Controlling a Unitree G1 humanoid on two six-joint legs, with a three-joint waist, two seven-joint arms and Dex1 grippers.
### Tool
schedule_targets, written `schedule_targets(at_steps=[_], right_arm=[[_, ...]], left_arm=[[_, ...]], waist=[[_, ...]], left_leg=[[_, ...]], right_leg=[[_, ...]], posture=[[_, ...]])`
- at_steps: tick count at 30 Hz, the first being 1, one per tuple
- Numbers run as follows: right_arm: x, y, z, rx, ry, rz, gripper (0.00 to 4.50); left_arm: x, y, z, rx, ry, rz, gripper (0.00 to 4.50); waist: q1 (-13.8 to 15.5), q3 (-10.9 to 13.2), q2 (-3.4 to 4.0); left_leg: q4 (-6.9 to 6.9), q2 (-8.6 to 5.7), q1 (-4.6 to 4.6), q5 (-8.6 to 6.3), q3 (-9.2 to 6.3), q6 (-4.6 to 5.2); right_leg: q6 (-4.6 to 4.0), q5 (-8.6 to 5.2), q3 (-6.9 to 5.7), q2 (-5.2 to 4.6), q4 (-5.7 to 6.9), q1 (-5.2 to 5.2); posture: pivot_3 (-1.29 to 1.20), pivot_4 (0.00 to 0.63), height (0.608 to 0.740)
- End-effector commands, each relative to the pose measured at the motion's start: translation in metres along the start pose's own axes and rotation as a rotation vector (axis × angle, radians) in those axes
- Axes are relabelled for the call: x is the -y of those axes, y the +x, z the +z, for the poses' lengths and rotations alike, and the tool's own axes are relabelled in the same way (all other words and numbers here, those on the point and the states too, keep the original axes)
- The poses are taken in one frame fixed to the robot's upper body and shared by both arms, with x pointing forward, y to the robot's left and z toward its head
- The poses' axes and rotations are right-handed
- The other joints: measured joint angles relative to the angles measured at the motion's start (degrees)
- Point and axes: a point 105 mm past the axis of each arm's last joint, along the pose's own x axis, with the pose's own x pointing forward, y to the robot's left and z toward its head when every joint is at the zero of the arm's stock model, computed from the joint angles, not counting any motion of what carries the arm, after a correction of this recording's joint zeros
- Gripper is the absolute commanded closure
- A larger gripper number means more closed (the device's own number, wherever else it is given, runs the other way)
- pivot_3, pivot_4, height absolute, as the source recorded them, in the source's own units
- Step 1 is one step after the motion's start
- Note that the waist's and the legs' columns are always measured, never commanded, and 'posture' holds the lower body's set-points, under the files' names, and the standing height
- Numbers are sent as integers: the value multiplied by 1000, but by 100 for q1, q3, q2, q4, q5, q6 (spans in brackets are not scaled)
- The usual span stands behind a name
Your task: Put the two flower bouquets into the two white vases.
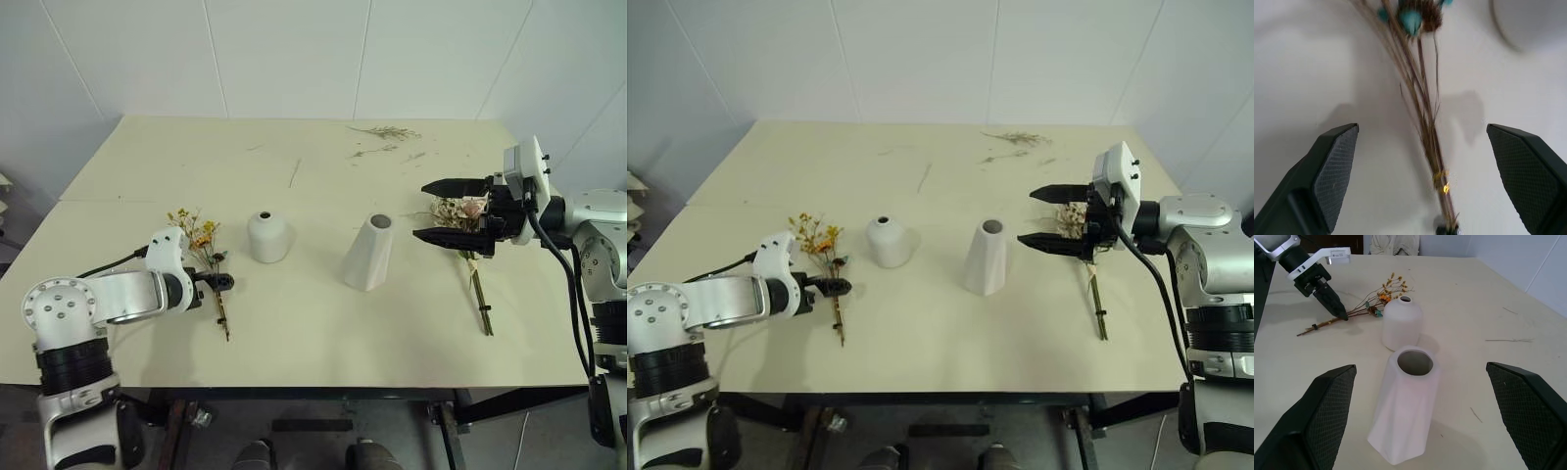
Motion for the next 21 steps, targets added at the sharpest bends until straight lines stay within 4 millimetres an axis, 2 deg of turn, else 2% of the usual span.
schedule_targets(at_steps=[1, 9, 20, 21], right_arm=[[1, -2, 11, 20, -49, 3, 0], [1, 0, 9, 19, -46, 7, 0], [3, 3, 11, 20, -49, -1, 0], [2, 3, 11, 21, -49, -1, 0]], left_arm=[[13, -7, 0, 11, -31, -22, 21], [18, 1, -9, -7, -56, 0, 21], [20, 13, -4, -31, -138, 13, 21], [20, 15, -4, -35, -145, 8, 200]], waist=[[13, 0, 0], [35, 0, 1], [63, -1, 2], [71, -1, 2]], left_leg=[[0, -1, 1, 0, 3, -1], [6, -10, 8, 3, 5, 0], [7, -12, 33, 2, 4, 2], [6, -12, 36, 2, 4, 2]], right_leg=[[0, 0, 0, 0, -1, 0], [1, 2, -1, -1, -20, 21], [3, 5, -3, -1, -32, 52], [3, 5, -2, -1, -32, 55]], posture=[[0, 150, 740], [0, 150, 740], [0, 150, 740], [0, 150, 740]])
